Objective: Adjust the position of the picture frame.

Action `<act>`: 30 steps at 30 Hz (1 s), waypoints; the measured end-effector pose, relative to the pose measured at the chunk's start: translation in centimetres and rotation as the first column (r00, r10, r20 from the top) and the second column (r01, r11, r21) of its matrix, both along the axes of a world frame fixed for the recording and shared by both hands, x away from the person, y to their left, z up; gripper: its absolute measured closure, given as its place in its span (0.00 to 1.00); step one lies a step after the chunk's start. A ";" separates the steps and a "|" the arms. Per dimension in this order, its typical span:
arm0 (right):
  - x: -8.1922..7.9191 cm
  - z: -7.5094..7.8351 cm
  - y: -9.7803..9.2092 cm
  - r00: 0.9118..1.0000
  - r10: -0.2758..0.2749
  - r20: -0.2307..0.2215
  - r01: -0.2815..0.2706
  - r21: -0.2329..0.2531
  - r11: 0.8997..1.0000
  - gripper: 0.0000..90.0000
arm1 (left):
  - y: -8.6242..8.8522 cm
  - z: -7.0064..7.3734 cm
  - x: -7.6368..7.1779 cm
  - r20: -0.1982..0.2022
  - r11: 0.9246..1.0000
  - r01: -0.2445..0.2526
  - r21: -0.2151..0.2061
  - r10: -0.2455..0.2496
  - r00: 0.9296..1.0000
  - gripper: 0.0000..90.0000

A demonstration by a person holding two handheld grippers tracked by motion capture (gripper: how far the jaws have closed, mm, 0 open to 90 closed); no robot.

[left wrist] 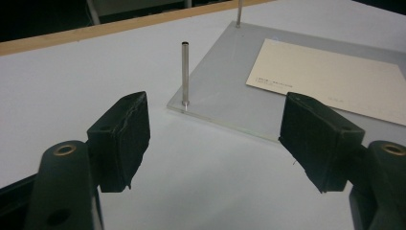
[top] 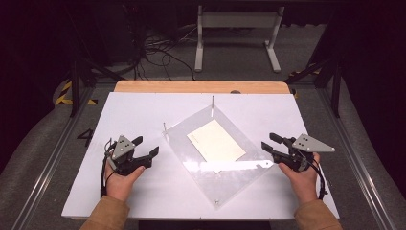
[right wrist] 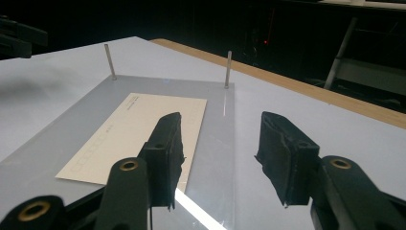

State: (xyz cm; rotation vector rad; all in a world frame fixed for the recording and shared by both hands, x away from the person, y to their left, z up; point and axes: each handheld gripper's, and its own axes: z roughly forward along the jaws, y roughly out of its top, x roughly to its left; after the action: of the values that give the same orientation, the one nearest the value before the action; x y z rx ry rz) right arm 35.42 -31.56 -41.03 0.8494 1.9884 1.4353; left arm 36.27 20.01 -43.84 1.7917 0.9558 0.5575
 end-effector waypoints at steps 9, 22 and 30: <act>0.2 0.4 -0.5 0.998 -0.029 -0.052 0.027 -0.035 0.999 0.59 | -0.2 0.1 0.1 -0.076 0.999 0.026 -0.046 -0.030 0.997 0.30; 0.9 0.2 -0.8 0.984 -0.072 -0.165 0.053 -0.121 0.991 0.58 | -0.5 0.3 -0.1 -0.068 0.999 0.033 0.035 -0.031 0.997 0.30; 1.7 -0.8 -0.8 0.962 -0.104 -0.251 0.064 -0.162 0.985 0.60 | -0.4 0.1 0.0 -0.081 0.999 0.028 0.044 -0.024 0.996 0.29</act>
State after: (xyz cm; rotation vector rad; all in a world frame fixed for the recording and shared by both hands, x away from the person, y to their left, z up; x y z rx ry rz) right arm 37.12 -32.40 -41.87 1.0846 2.1914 1.1552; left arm 36.29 19.58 -43.76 1.8760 0.9804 0.4969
